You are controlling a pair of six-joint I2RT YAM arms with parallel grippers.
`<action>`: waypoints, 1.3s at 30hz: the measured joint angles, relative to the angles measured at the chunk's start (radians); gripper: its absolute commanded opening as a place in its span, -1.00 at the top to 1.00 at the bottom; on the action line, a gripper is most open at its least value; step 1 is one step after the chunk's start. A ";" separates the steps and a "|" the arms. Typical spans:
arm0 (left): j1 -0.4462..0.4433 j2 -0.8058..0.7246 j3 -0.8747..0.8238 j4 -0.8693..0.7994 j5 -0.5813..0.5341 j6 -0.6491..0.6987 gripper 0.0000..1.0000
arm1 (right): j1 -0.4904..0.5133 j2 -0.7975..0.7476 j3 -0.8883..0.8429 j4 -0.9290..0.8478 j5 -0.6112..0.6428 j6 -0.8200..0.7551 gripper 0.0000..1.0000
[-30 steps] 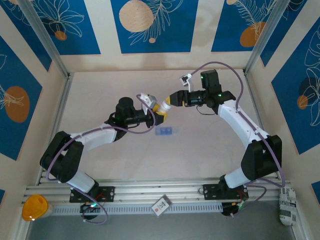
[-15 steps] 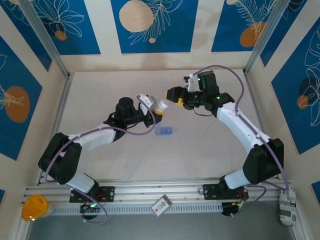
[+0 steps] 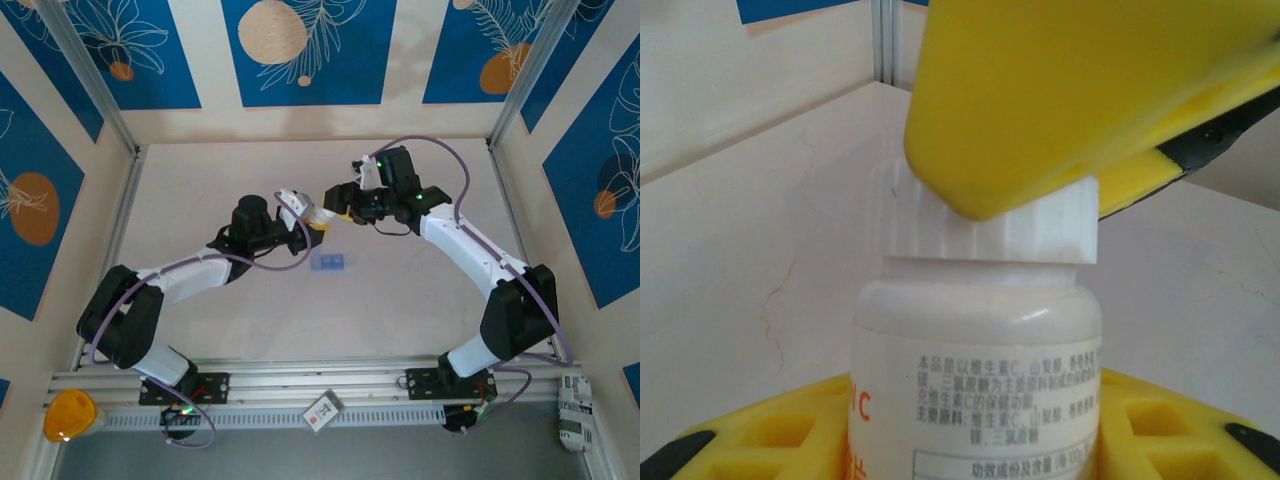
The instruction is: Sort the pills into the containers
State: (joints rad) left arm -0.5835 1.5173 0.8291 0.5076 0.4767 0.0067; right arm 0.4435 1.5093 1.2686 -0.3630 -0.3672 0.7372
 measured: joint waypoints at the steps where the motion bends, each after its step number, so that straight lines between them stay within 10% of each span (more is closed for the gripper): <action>1: 0.000 0.000 -0.001 0.000 0.000 0.000 1.00 | 0.002 0.000 0.000 0.003 0.000 -0.003 0.12; 13: 0.055 0.006 -0.002 0.095 0.181 -0.174 1.00 | -0.035 -0.018 -0.019 0.092 -0.133 -0.295 0.06; 18: 0.088 0.023 0.003 0.144 0.252 -0.266 1.00 | -0.089 -0.028 -0.021 0.109 -0.203 -0.382 -0.50; 23: 0.093 0.023 0.003 0.134 0.225 -0.256 1.00 | -0.121 -0.049 -0.030 0.118 -0.190 -0.344 -0.74; 39: 0.049 -0.016 0.016 -0.061 0.020 -0.018 1.00 | -0.047 -0.004 -0.031 0.075 -0.002 -0.020 -0.62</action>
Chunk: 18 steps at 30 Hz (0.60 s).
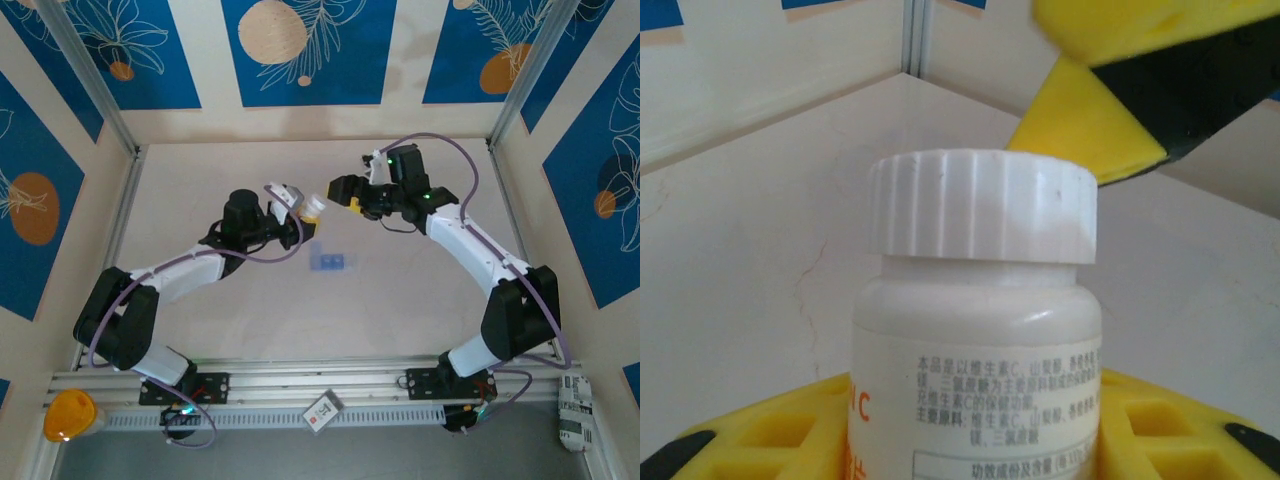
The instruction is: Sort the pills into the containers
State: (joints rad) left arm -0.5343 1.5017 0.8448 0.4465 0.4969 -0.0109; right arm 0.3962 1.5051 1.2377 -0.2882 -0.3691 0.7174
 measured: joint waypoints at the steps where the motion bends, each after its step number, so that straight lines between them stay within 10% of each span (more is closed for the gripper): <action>1: -0.005 0.000 0.002 -0.004 -0.004 0.009 1.00 | 0.009 0.005 0.000 0.001 0.002 0.005 -0.60; 18: -0.026 0.000 0.013 -0.042 -0.028 0.040 1.00 | 0.062 0.036 0.013 0.028 0.002 0.026 -0.06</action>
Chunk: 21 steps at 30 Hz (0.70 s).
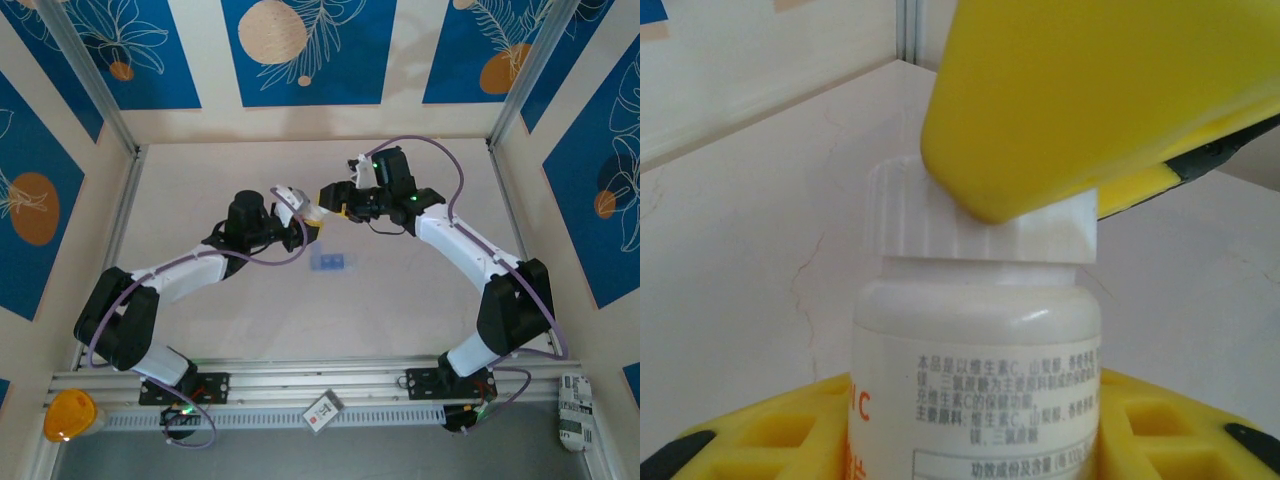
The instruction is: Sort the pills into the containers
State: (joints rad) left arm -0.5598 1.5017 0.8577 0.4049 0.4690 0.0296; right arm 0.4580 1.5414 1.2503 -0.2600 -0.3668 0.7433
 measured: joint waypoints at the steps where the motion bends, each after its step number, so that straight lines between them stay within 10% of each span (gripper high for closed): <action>1: 0.000 0.000 0.001 -0.003 0.000 0.000 1.00 | 0.000 0.002 0.000 0.005 0.000 -0.001 -0.04; 14: 0.008 -0.001 0.025 -0.024 0.083 -0.026 1.00 | -0.061 -0.006 -0.061 0.126 -0.198 -0.172 0.09; 21: 0.014 0.000 0.036 -0.001 0.224 -0.130 1.00 | -0.116 -0.040 -0.088 0.159 -0.334 -0.277 -0.35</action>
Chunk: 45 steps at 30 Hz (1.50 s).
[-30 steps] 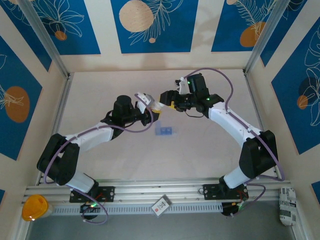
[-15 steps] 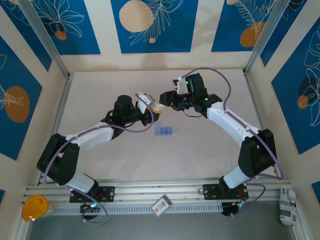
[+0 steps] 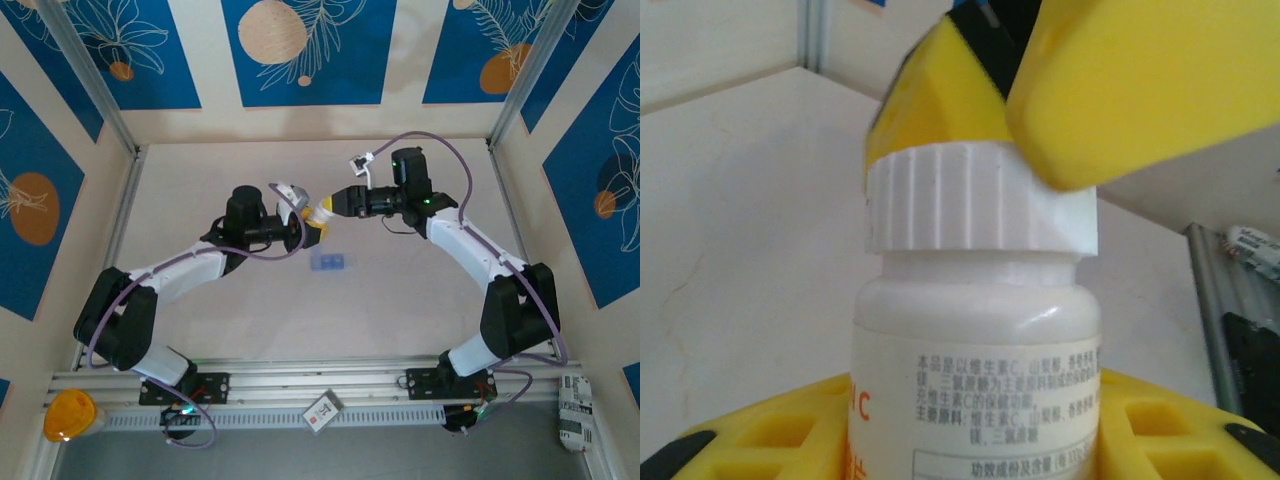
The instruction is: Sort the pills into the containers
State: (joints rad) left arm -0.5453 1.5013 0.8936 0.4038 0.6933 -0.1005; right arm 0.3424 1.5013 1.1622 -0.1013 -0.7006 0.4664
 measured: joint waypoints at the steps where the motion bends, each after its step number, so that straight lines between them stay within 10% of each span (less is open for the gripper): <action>1: 0.000 0.000 0.004 -0.001 0.009 -0.002 1.00 | -0.008 -0.006 0.000 0.002 0.002 -0.007 -0.47; 7: 0.000 0.000 0.009 -0.040 -0.021 0.047 1.00 | -0.025 -0.069 -0.013 -0.008 0.065 0.029 -0.71; 26: -0.008 0.000 0.009 -0.084 -0.182 0.172 1.00 | 0.071 -0.034 -0.001 -0.116 0.328 0.331 -0.61; 45: -0.023 0.000 0.009 -0.090 -0.190 0.179 1.00 | 0.121 -0.003 0.021 -0.090 0.338 0.351 0.17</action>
State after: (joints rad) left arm -0.5678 1.5017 0.9028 0.3134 0.5030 0.0788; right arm 0.4637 1.4982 1.1835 -0.1909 -0.3622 0.8177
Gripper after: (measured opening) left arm 0.454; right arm 0.429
